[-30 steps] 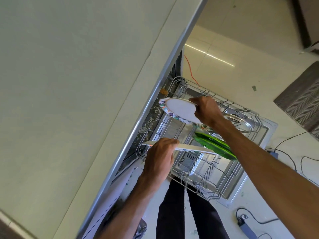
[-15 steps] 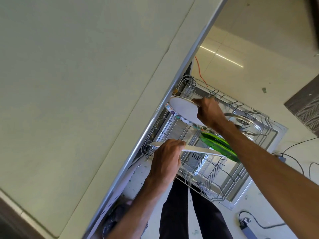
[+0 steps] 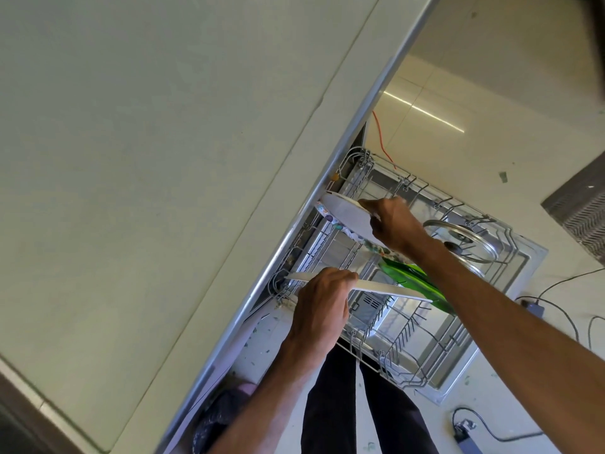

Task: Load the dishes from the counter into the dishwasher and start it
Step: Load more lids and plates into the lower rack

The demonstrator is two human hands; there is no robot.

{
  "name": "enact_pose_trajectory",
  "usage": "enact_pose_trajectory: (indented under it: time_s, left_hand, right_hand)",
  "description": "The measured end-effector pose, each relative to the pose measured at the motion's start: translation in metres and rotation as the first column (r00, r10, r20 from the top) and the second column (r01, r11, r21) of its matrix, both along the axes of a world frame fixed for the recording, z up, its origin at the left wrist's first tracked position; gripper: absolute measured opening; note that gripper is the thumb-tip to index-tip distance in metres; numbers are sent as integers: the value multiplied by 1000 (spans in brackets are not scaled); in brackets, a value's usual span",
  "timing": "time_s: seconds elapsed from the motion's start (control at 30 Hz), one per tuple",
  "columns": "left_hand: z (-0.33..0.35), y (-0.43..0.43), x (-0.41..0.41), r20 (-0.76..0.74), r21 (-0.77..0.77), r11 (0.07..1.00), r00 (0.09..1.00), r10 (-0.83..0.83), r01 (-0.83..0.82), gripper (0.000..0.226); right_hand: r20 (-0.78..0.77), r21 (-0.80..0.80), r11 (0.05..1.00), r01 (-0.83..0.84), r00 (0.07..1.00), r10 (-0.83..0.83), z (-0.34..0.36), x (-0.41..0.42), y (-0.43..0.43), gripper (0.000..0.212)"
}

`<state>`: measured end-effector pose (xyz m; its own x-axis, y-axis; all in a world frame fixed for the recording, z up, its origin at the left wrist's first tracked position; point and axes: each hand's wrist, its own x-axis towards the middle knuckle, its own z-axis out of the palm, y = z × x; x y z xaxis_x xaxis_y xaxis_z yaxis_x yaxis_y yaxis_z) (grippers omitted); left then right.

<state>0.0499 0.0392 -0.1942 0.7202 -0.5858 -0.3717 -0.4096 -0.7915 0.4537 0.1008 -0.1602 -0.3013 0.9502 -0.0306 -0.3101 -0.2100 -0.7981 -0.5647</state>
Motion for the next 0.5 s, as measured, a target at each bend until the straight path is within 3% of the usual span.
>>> enact_pose_trajectory:
  time_s: [0.5]
  left_hand:
    - [-1,-9,1,2,3,1000,1000,-17,17,29]
  right_hand:
    - [45,25,999,38,998,-39,5,-26,3,48]
